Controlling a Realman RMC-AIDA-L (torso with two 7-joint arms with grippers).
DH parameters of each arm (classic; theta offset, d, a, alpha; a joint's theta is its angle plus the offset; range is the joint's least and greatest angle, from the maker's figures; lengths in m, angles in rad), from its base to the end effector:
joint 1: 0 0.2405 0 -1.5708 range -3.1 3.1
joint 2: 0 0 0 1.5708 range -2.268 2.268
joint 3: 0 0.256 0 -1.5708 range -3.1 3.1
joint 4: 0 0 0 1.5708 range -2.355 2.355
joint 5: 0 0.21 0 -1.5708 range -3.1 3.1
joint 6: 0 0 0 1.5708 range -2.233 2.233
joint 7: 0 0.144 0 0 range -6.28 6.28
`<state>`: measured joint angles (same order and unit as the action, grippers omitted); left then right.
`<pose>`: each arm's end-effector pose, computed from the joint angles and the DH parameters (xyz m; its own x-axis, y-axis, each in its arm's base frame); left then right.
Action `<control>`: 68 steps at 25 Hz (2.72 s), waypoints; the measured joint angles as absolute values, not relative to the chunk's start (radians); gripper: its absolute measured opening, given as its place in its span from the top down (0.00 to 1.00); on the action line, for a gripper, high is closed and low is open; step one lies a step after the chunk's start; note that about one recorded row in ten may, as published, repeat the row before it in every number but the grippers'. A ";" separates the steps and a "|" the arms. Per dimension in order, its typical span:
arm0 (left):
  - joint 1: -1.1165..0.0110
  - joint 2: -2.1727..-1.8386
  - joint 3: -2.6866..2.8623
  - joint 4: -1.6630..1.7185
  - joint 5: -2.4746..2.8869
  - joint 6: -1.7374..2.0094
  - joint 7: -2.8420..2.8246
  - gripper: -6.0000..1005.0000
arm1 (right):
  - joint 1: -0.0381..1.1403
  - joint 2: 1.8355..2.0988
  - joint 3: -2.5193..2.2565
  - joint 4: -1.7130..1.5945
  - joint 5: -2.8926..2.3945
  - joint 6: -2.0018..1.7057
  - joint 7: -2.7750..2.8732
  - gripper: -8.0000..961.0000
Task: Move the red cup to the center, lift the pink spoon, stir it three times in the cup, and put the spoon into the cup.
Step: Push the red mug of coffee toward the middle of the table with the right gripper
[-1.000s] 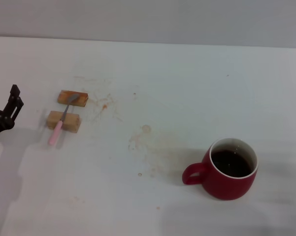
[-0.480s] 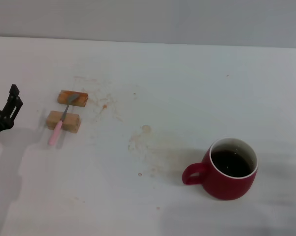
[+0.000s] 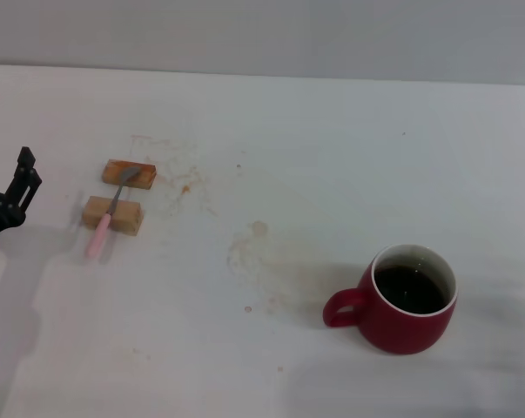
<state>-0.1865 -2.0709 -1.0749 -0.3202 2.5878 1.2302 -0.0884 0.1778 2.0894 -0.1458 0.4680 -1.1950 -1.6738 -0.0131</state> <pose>-0.3501 0.2714 -0.0069 0.7236 -0.0790 0.6857 0.6801 -0.0881 -0.7278 0.3365 0.1883 -0.0367 0.5710 0.1343 -0.8099 -0.8209 0.0993 -0.5624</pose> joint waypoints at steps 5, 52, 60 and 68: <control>-0.186 -2.071 -1.079 -0.317 2.588 1.228 -0.088 0.19 | 0.156 2.089 -0.146 0.499 -1.195 -1.681 -0.044 0.99; -0.214 -2.070 -1.085 -0.320 2.588 1.224 -0.089 0.19 | 0.067 2.092 -0.336 0.766 -1.196 -1.731 -0.201 0.99; -0.226 -2.070 -1.084 -0.321 2.588 1.226 -0.089 0.19 | 0.080 2.092 -0.349 0.777 -1.222 -1.676 -0.201 0.99; -0.226 -2.071 -1.085 -0.318 2.588 1.226 -0.089 0.19 | 0.107 2.092 -0.341 0.769 -1.234 -1.621 -0.199 0.99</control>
<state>-0.2257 -2.0708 -1.0845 -0.3179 2.5878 1.2258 -0.0889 0.1068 2.0924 -0.3405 0.7691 -1.2337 -1.6215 -0.1986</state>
